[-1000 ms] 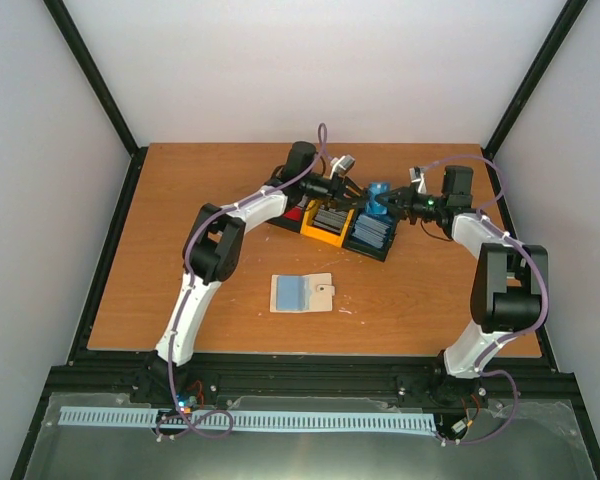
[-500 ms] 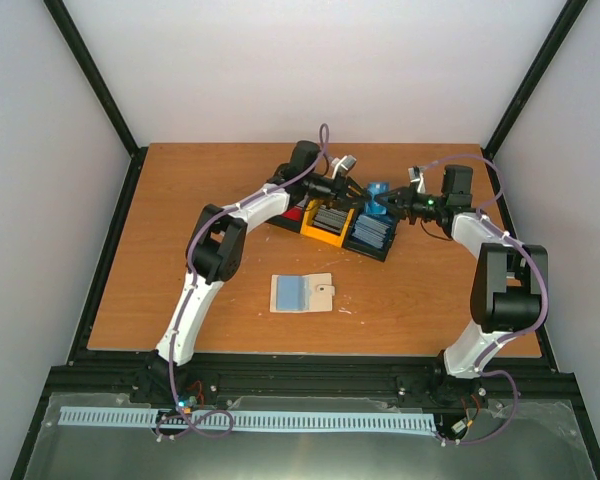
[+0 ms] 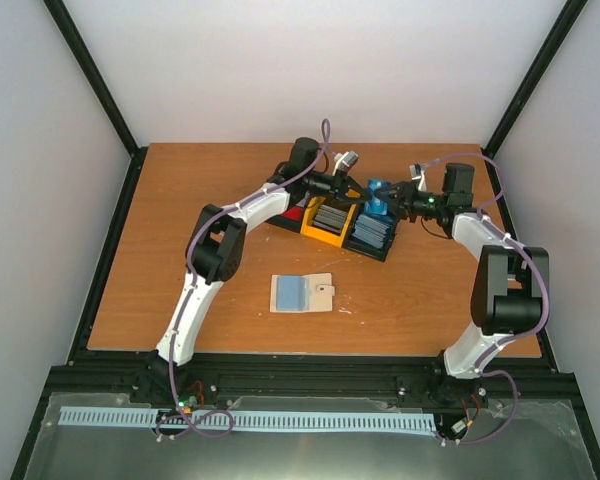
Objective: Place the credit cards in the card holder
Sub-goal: Pick up the credit card from the storage box.
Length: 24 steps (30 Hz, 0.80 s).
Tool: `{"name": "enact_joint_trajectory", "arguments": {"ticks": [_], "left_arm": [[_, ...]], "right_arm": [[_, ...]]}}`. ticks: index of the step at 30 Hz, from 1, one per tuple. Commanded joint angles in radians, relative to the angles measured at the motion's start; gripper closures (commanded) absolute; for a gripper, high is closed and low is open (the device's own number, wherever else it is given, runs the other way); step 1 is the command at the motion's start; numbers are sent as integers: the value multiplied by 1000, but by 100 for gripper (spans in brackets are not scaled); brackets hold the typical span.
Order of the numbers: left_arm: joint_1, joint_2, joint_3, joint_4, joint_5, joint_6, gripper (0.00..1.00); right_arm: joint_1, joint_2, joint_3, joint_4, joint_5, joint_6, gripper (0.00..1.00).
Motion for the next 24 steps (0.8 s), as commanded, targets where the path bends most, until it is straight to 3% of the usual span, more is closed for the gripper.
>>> {"name": "enact_joint_trajectory", "arguments": {"ticks": [1,8,18,24], "left_arm": [[20,-73,-7,46,34,-13,100],[51,-145,-80,192,75,-113,99],[54,-224,-146,247,124,-49,99],[54,-233,-151,257,128,-48,99]], "right_arm": [[-12,-83,-16,87,-4,36,63],[-12,-149,-101,261,57,175,59],[-6,-157,-132,662,116,536,59],[23,-127,-87,643,84,530,60]]}}
